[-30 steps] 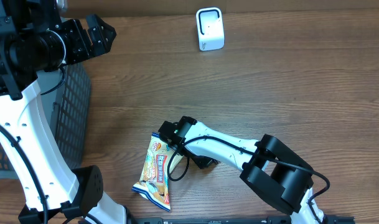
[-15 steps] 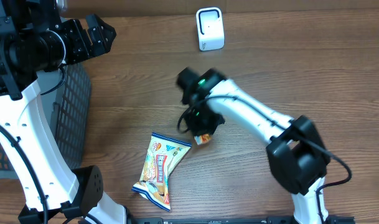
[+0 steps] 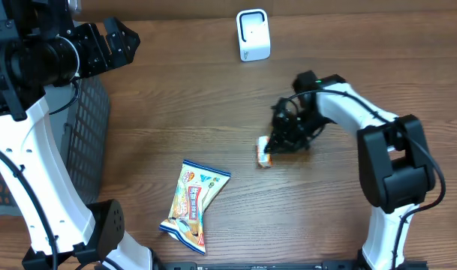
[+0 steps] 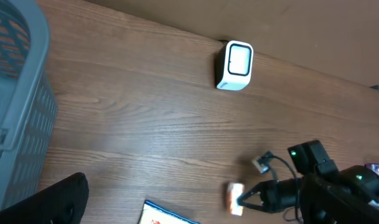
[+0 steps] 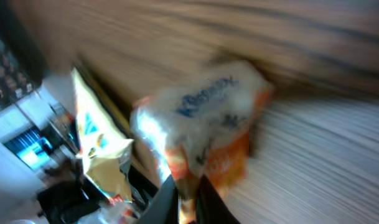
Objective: Scan the item barcode
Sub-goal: 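Grasp the small orange box with the right gripper, then lift the orange box and bring it to the scanner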
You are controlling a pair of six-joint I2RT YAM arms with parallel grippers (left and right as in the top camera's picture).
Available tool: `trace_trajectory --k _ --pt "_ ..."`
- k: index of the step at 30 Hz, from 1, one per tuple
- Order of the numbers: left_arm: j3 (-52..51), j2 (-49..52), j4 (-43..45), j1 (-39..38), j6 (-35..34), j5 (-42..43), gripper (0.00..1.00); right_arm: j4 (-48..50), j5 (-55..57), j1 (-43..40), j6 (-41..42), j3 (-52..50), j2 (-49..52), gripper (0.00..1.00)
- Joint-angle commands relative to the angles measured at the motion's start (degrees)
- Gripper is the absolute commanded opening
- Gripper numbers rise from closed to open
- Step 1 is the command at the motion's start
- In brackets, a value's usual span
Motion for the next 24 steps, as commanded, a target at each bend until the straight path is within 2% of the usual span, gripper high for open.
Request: trace_trajectory --k 1,2,6,8,10,13,15,19,21,24 --pt "0.6 -0.2 0.1 0.3 0.5 0.6 1.00 -1.2 9.7 -5.6 2.8 -0.5 -1.6 0.16" --pt "0.6 -0.2 0.1 0.3 0.5 0.6 1.00 -1.7 11.6 -6.4 3.0 -0.4 -1.6 0.18" --pt "0.6 -0.2 0.1 0.3 0.5 0.6 1.00 -4.9 18.4 -9.6 3.1 1.0 -1.6 0.45" --pt "0.6 -0.2 0.1 0.3 0.5 0.6 1.00 -7.6 20.0 -10.3 3.1 3.2 -1.6 0.49" --pt "0.6 -0.2 0.1 0.3 0.5 0.6 1.00 -11.1 19.6 -10.4 1.6 6.3 -1.6 0.50" --pt "0.6 -0.2 0.1 0.3 0.5 0.6 1.00 -14.9 14.6 -9.2 -5.3 9.3 -1.7 0.70" --pt "0.6 -0.2 0.1 0.3 0.5 0.6 1.00 -15.9 11.2 -7.8 -9.6 9.4 -1.7 0.77" --pt "0.6 -0.2 0.1 0.3 0.5 0.6 1.00 -13.7 11.0 -4.9 -10.6 8.0 -1.6 0.75" --pt "0.6 -0.2 0.1 0.3 0.5 0.6 1.00 -10.0 11.0 -3.4 -9.1 6.3 -1.6 0.64" --pt "0.6 -0.2 0.1 0.3 0.5 0.6 1.00 -5.0 12.4 -2.2 -3.8 3.8 -1.6 0.54"
